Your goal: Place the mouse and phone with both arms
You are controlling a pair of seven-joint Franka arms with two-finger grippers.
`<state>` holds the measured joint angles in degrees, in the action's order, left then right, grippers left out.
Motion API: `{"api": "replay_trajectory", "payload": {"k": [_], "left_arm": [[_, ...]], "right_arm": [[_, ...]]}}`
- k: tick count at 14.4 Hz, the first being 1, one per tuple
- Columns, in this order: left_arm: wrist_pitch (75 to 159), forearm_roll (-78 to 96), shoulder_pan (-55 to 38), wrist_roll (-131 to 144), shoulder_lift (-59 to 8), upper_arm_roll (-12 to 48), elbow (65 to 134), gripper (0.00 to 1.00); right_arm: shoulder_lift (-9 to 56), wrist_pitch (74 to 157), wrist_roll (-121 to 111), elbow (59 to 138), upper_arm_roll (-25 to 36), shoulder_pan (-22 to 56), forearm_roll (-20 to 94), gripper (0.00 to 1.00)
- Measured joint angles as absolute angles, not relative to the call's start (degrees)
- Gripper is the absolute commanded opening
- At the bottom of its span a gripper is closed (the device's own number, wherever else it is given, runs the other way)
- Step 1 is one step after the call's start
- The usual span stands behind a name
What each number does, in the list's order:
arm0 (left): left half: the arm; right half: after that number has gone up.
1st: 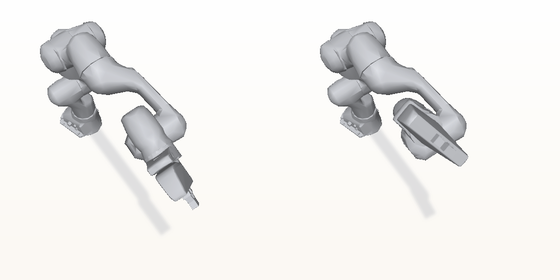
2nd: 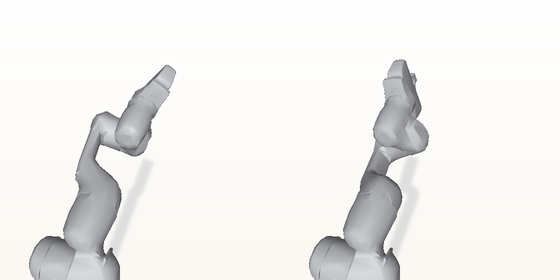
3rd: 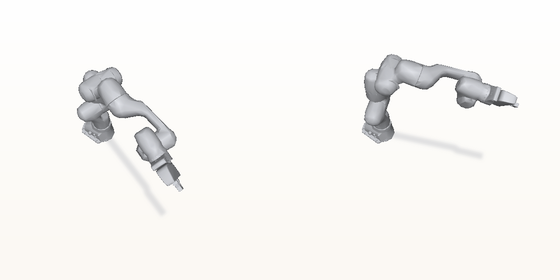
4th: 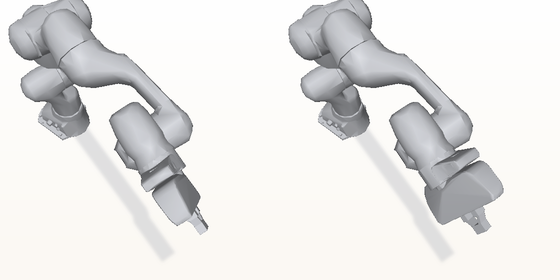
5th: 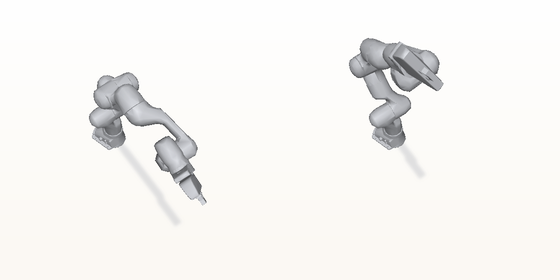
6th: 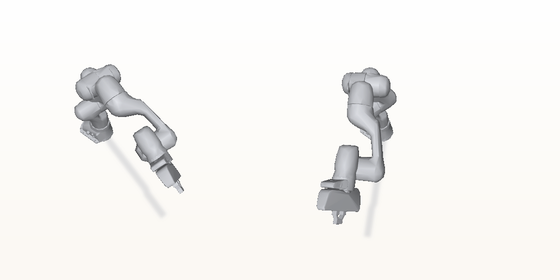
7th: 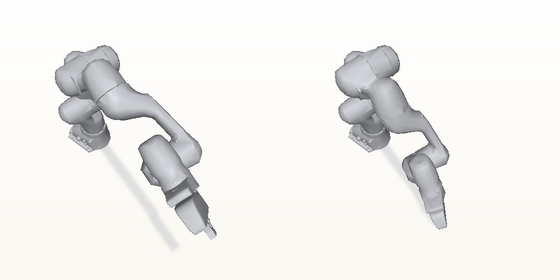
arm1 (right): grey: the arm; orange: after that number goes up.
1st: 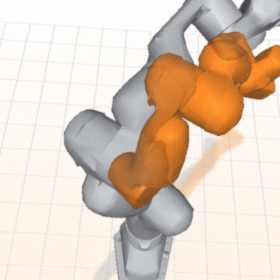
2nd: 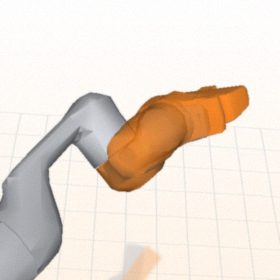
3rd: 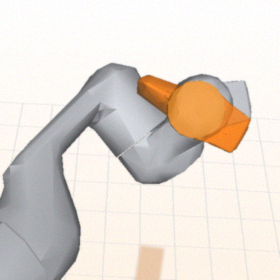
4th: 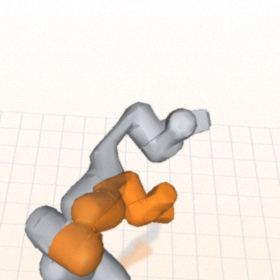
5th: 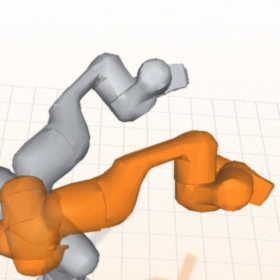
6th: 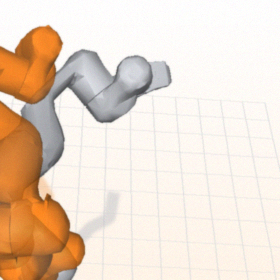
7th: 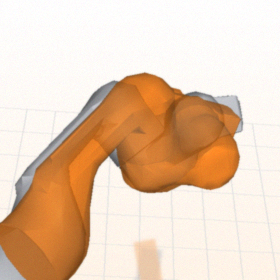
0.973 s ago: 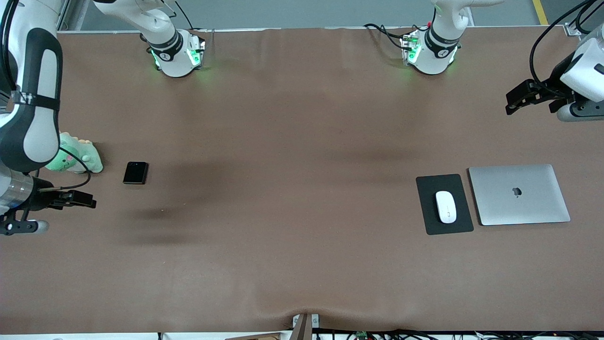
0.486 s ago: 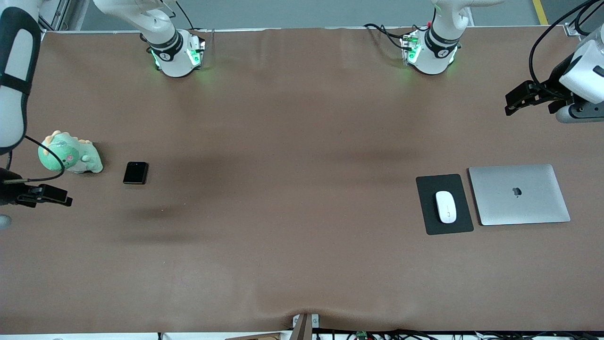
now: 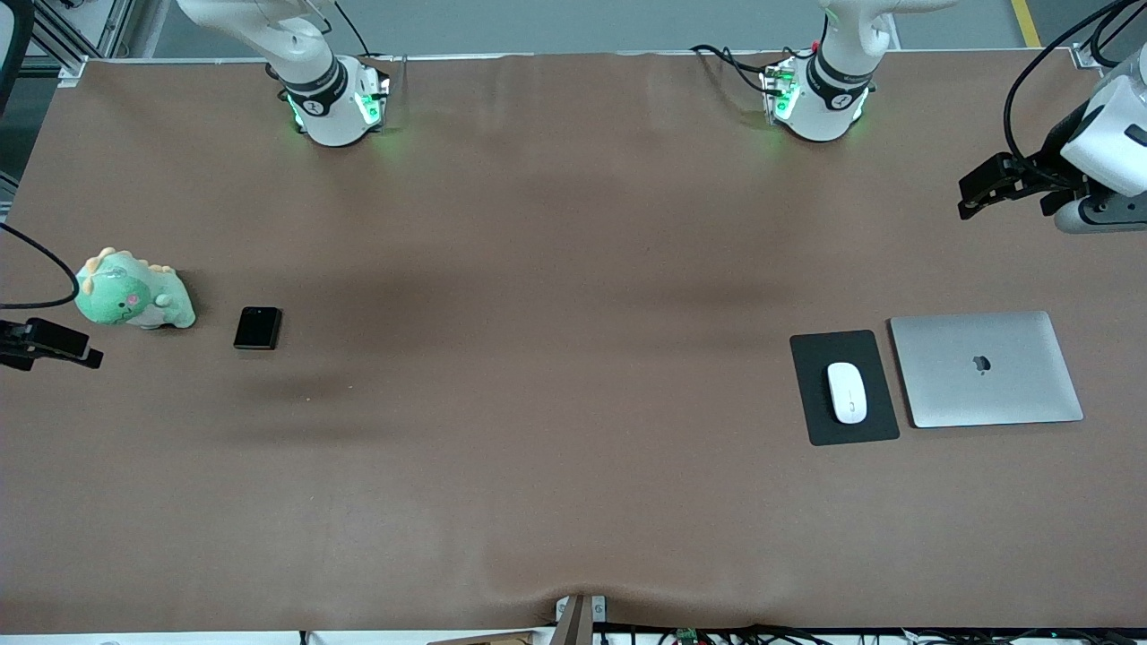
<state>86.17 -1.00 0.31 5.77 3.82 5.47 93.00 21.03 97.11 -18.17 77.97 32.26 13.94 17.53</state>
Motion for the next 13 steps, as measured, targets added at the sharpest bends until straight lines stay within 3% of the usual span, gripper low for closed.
{"api": "replay_trajectory", "payload": {"k": [8, 10, 13], "left_arm": [[86.22, -1.00, 0.31, 5.77, 3.82, 5.47, 92.32, 1.00], [86.22, -1.00, 0.36, 5.76, 3.82, 5.44, 91.99, 1.00], [86.21, -1.00, 0.40, 5.76, 3.82, 5.42, 91.57, 1.00]], "right_arm": [[15.33, 85.95, -18.79, 75.72, 30.04, 9.82, 15.13, 1.00], [12.82, 85.04, -18.87, 76.24, 26.24, 7.47, 11.68, 1.00], [9.48, 84.56, -18.79, 78.17, 14.90, -0.05, 7.33, 1.00]]}}
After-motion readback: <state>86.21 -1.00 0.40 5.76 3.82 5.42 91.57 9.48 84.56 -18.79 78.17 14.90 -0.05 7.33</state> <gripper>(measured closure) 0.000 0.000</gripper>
